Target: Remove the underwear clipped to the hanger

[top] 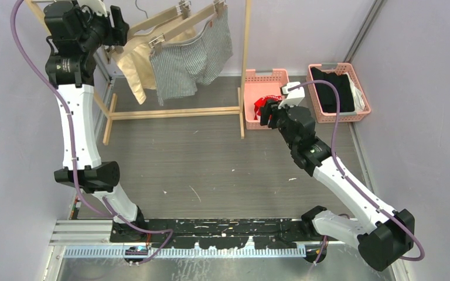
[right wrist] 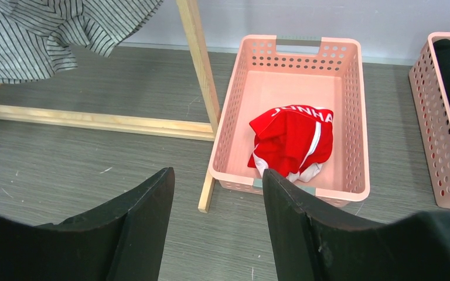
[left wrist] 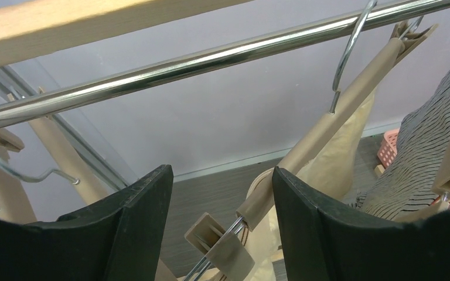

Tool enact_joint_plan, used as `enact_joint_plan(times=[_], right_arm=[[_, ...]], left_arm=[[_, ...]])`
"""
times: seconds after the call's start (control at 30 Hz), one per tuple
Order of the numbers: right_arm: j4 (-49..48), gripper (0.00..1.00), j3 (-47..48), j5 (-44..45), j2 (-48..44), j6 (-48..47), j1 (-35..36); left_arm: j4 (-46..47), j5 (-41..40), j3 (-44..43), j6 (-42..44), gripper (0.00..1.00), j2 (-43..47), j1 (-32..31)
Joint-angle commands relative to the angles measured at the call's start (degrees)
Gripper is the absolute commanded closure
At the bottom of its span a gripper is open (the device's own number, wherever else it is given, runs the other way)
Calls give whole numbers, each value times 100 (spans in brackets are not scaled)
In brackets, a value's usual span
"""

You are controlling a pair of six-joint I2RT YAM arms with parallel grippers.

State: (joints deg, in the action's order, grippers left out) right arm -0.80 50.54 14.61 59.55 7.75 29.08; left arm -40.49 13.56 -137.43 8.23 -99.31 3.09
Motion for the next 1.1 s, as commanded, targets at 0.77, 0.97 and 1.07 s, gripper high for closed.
enact_joint_plan(times=[0.77,0.97,1.07], right_arm=[[-254,38,142,413,286,-182,382],[-273,38,167,547,365,-236,534],[-272,38,177,622,377,-291,601]], left_arm=[[553,231,345,-252,37,260,-64],[568,284,330,-252,37,221,-63],[479,308,283,-226,40,168,-61]])
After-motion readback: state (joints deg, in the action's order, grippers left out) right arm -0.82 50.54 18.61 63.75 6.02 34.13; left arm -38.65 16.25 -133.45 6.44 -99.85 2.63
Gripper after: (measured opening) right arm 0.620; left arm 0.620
